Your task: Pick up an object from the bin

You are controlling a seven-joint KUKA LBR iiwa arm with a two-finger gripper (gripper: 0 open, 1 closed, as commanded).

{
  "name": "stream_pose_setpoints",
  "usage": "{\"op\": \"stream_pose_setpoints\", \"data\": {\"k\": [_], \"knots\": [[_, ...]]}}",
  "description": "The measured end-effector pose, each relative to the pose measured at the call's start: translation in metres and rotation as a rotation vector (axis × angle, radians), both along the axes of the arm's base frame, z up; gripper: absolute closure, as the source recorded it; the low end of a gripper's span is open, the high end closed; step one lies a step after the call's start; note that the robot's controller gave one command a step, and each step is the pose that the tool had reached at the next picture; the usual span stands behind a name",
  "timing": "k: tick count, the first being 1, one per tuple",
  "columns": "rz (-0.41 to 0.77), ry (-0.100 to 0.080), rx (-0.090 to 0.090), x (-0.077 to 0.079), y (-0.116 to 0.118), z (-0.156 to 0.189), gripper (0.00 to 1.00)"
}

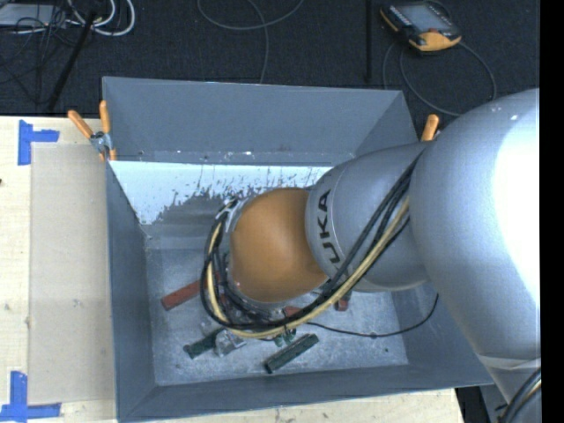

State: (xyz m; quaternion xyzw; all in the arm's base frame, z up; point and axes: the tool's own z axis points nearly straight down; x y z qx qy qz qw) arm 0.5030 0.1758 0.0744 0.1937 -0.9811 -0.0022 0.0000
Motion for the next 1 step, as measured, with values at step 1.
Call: {"op": "stream_pose_setpoints", "data": {"k": [1], "knots": [[0.117, 0.002, -0.004, 0.0108, -0.0113, 0.2000, 1.00]]}}
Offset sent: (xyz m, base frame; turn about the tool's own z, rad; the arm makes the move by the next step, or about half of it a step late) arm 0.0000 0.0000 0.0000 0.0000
